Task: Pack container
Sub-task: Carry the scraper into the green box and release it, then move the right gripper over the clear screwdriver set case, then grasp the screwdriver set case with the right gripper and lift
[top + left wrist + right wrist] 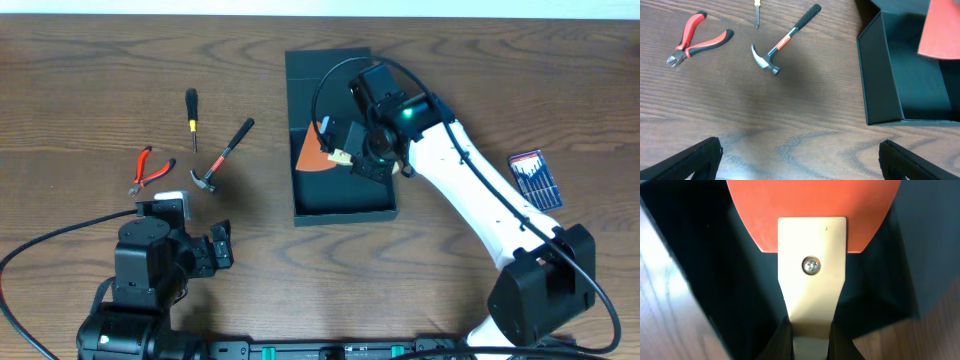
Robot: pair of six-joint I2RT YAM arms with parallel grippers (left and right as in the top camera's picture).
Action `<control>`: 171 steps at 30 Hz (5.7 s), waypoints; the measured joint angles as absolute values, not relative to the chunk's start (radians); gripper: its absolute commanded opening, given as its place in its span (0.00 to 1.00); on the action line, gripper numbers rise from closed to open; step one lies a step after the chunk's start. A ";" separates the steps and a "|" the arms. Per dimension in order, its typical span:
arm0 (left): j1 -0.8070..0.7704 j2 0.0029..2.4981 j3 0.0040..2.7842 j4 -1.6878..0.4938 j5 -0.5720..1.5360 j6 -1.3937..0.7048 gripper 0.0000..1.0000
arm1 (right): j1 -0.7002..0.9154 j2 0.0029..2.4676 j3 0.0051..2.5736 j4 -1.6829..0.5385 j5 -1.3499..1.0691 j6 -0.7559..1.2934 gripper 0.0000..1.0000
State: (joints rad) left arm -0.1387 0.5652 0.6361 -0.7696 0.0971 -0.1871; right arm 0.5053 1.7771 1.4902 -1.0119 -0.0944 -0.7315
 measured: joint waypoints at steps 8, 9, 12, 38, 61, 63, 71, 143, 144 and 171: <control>-0.139 0.565 0.636 -0.770 0.097 -0.187 0.98 | 0.505 1.777 1.394 -0.887 -0.133 -0.724 0.01; -0.139 0.565 0.636 -0.769 0.097 -0.187 0.99 | 0.505 1.777 1.385 -0.877 -0.135 -0.722 0.01; -0.139 0.565 0.636 -0.770 0.097 -0.187 0.99 | 0.505 1.777 1.365 -0.853 -0.138 -0.712 0.01; -0.139 0.565 0.636 -0.769 0.097 -0.187 0.99 | 0.505 1.777 1.204 -0.743 -0.145 -0.633 0.47; -0.139 0.566 0.636 -0.770 0.086 -0.187 0.99 | 0.304 1.755 1.759 -1.068 -0.022 -0.377 0.99; -0.139 0.566 0.636 -0.768 0.082 -0.187 0.99 | 0.194 1.744 1.842 -1.171 -0.003 -0.346 0.99; -0.139 0.566 0.636 -0.765 0.078 -0.187 0.99 | -0.227 1.733 1.927 -1.423 0.033 -0.302 0.99; -0.139 0.566 0.636 -0.711 0.022 -0.187 0.99 | -0.441 2.180 1.594 -1.106 0.015 -0.507 0.99; -0.139 0.566 0.636 -0.711 0.022 -0.187 0.99 | -0.441 2.180 1.593 -1.102 0.022 -0.507 0.99; -0.139 0.566 0.636 -0.710 0.019 -0.187 0.99 | -0.443 2.180 1.582 -1.083 0.071 -0.495 0.95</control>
